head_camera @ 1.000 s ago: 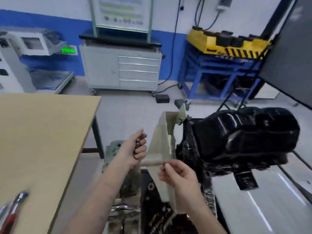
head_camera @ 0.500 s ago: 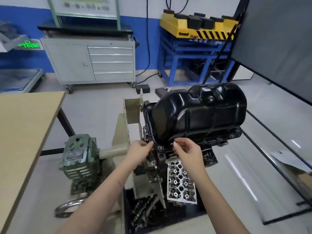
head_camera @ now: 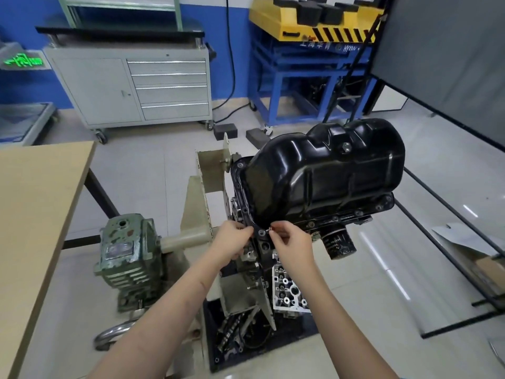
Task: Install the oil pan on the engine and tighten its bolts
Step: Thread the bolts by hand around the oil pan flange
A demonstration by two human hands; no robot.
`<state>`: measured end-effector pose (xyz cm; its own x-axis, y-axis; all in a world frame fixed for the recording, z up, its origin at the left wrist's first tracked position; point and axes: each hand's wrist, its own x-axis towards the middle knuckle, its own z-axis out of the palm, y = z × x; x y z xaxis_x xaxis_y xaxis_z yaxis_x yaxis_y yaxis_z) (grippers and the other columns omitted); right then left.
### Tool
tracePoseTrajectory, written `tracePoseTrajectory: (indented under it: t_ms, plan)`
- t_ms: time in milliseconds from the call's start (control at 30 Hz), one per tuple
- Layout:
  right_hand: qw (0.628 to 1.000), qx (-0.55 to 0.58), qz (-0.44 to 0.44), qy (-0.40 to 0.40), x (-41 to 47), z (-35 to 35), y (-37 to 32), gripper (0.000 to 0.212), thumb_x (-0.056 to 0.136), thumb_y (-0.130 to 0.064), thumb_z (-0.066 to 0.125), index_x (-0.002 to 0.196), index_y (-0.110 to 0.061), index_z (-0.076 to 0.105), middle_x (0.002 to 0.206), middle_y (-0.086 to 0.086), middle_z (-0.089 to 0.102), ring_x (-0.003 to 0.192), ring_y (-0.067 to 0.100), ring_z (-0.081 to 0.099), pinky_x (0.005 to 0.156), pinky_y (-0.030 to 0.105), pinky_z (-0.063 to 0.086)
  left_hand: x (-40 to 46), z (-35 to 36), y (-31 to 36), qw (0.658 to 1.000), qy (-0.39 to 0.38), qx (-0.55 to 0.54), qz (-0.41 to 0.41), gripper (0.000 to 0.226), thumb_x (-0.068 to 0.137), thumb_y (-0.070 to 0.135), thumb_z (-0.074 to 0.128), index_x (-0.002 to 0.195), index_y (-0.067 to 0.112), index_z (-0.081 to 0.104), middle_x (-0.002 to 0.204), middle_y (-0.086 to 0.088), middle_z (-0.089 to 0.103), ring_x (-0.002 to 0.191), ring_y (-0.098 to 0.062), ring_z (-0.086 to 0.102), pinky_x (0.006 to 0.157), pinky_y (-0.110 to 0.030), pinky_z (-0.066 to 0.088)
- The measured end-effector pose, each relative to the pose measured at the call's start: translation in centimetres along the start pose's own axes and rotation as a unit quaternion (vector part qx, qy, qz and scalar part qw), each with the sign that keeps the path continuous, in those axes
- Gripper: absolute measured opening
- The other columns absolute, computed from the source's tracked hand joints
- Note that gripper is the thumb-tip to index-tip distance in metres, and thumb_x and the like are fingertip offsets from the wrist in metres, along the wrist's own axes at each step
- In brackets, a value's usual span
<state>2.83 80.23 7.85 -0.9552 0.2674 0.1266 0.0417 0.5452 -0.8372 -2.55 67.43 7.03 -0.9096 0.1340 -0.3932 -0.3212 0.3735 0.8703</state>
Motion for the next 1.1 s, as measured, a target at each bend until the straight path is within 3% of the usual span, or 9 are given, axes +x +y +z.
tracePoseTrajectory:
  t_ms: [167,533,600,700,767,867,1100]
  plan:
    - [1.000,-0.017,-0.011,0.009,-0.2,0.1,0.2,0.017,0.085,-0.006,0.062,0.101,-0.004,0.067,0.092,0.005,0.068,0.078,0.007,0.057,0.070,0.000,0.040,-0.1,0.1,0.0,0.998,-0.022,-0.050,-0.018,0.020,0.088,0.011,0.047,0.068,0.007,0.047,0.049,-0.003,0.033,0.025,-0.008,0.021,0.035,-0.010,0.015]
    - [0.995,-0.073,-0.060,0.010,-0.3,0.6,-0.2,0.019,0.085,-0.005,0.061,0.103,-0.002,0.067,0.096,0.008,0.068,0.080,0.008,0.055,0.072,-0.002,0.033,-0.3,0.0,0.2,0.996,-0.018,-0.080,-0.029,0.030,0.089,0.011,0.049,0.059,0.010,0.051,0.043,0.000,0.037,0.025,-0.007,0.023,0.034,-0.008,0.016]
    - [0.994,-0.085,-0.067,0.008,-0.4,0.5,-0.1,0.019,0.085,-0.005,0.060,0.103,-0.002,0.067,0.096,0.008,0.068,0.084,0.014,0.060,0.075,0.002,0.036,-0.4,0.1,0.1,0.996,-0.018,-0.083,-0.028,0.030,0.089,0.011,0.049,0.060,0.010,0.051,0.046,-0.001,0.037,0.025,-0.007,0.023,0.034,-0.008,0.015]
    - [0.988,-0.126,-0.090,-0.012,-0.4,0.6,-0.3,0.019,0.086,-0.006,0.059,0.103,-0.001,0.067,0.098,0.011,0.068,0.093,0.023,0.061,0.082,0.024,0.045,-0.4,0.1,0.2,0.996,-0.020,-0.084,-0.028,0.029,0.089,0.011,0.048,0.060,0.009,0.050,0.048,-0.003,0.037,0.025,-0.007,0.023,0.033,-0.009,0.015]
    - [0.980,-0.166,-0.105,-0.018,-0.5,0.7,-0.6,0.019,0.088,-0.008,0.058,0.103,-0.001,0.067,0.098,0.011,0.067,0.096,0.026,0.059,0.083,0.031,0.044,-0.4,0.1,0.2,0.996,-0.020,-0.083,-0.028,0.029,0.089,0.011,0.048,0.061,0.009,0.049,0.049,-0.003,0.037,0.025,-0.007,0.023,0.034,-0.008,0.015]
    - [0.972,-0.204,-0.119,-0.011,-0.7,0.9,-0.8,0.019,0.089,-0.010,0.056,0.102,-0.002,0.067,0.098,0.011,0.066,0.097,0.028,0.056,0.081,0.034,0.044,-0.5,0.0,0.2,0.996,-0.020,-0.081,-0.027,0.028,0.090,0.011,0.048,0.062,0.009,0.046,0.050,-0.004,0.037,0.024,-0.007,0.024,0.033,-0.009,0.015]
    - [0.951,-0.283,-0.106,-0.062,-0.1,0.9,-1.4,0.025,0.095,-0.017,0.044,0.112,-0.008,0.060,0.108,0.006,0.059,0.105,0.020,0.047,0.081,0.025,0.037,-0.4,0.2,0.1,0.996,-0.015,-0.089,-0.023,0.032,0.091,0.012,0.048,0.060,0.011,0.041,0.050,-0.005,0.034,0.025,-0.008,0.022,0.033,-0.009,0.014]
